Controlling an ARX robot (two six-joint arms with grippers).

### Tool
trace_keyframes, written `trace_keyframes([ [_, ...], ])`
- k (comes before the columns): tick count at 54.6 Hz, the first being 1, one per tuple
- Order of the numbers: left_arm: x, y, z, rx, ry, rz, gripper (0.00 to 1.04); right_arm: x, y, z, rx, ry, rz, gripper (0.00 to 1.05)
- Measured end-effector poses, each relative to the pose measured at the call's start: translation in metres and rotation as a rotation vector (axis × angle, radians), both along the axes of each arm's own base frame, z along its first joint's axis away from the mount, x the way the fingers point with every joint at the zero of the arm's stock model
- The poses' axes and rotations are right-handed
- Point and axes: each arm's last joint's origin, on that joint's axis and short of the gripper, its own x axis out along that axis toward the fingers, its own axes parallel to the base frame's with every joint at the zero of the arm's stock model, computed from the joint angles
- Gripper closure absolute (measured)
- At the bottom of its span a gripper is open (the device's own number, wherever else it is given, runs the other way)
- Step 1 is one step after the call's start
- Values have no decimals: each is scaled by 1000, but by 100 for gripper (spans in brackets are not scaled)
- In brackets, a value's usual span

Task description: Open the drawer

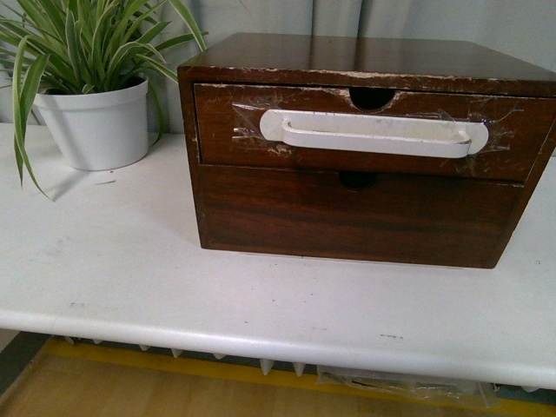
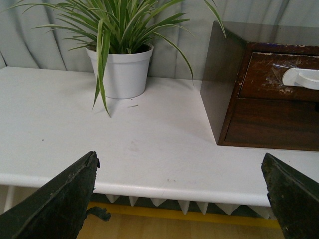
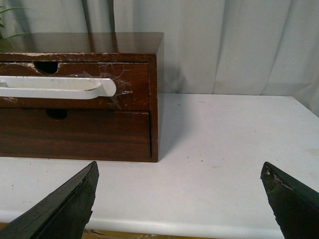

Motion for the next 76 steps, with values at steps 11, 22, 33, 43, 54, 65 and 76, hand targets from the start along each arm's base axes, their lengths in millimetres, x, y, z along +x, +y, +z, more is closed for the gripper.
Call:
trace_keyframes([
  [11,0,0,0,0,0,0,6,0,0,0,0,0,0,9],
  [22,0,0,0,0,0,0,6,0,0,0,0,0,0,9],
  [33,0,0,0,0,0,0,6,0,0,0,0,0,0,9],
  [43,0,0,0,0,0,0,6,0,0,0,0,0,0,9],
  [54,0,0,0,0,0,0,6,0,0,0,0,0,0,9],
  [65,0,0,0,0,0,0,6,0,0,0,0,0,0,9],
  [76,0,0,0,0,0,0,6,0,0,0,0,0,0,9],
])
